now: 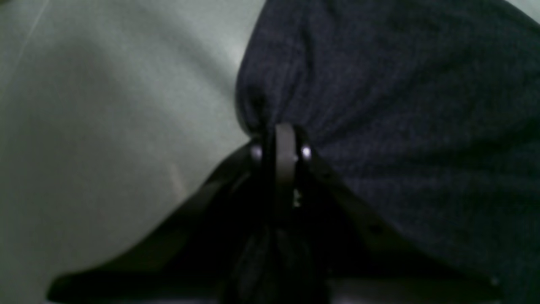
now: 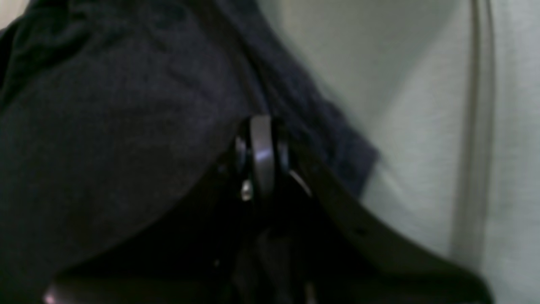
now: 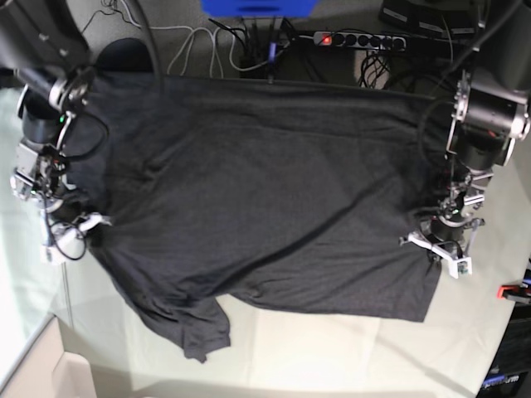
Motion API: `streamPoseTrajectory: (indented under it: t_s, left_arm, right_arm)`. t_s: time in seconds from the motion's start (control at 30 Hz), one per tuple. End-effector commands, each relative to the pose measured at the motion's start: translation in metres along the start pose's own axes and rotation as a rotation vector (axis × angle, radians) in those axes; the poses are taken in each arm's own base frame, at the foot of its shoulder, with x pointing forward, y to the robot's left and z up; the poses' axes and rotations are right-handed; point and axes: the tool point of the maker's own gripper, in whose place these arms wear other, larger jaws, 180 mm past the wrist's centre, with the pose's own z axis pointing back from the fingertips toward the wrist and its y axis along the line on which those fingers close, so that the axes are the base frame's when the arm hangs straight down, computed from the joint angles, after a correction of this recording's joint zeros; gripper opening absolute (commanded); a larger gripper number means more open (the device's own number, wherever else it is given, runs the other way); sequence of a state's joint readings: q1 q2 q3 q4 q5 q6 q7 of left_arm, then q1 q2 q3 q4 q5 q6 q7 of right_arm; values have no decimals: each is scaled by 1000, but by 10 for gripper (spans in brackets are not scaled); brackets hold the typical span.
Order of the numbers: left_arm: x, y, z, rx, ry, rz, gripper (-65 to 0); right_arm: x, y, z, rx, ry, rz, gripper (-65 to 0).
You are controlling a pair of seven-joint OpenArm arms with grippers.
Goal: Layout the t-shirt on the table in an organized manner, then fold the t-shirt properly
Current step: 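Lift the grasped edge with both grippers and fold it over the shirt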
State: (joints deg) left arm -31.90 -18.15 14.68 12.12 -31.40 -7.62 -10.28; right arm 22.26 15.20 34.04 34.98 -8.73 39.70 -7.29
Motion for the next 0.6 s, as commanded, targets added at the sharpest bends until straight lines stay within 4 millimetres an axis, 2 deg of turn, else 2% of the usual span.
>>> streamPoseTrajectory:
  t_s: [0.0,0.03,0.1,0.2,0.33,0.43,0.5,0.57]
  left_arm:
    - [38,3,-4,3,-90,25,-649]
    - [43,-1,-3,-8,-108,45,-649]
    - [48,7,1,-8,-130,73,-649]
    - [45,8,8,-39,-90,94,-649]
    - [51,8,28,-102,-106,103,-649]
    - [47,14,42,-123,-116,111,-649]
    - [40,18,49,-128,-107,133,-649]
    - [30,25,53,-118,-90,141,-649]
  right_arm:
    - [25,-13,9,-25,-70,35,-650]
    - [26,-16,15,-37,-79,57,-650]
    - [25,-15,22,-48,-92,84,-650]
    - [23,-18,33,-74,-75,124,-650]
    - [17,-23,47,-104,-27,174,-650]
    - [12,-17,53,-108,-20,192,-650]
    - [8,-19,61,-121,-16,218,-650]
    - [-1,-12,66,-121,-2,227,-650]
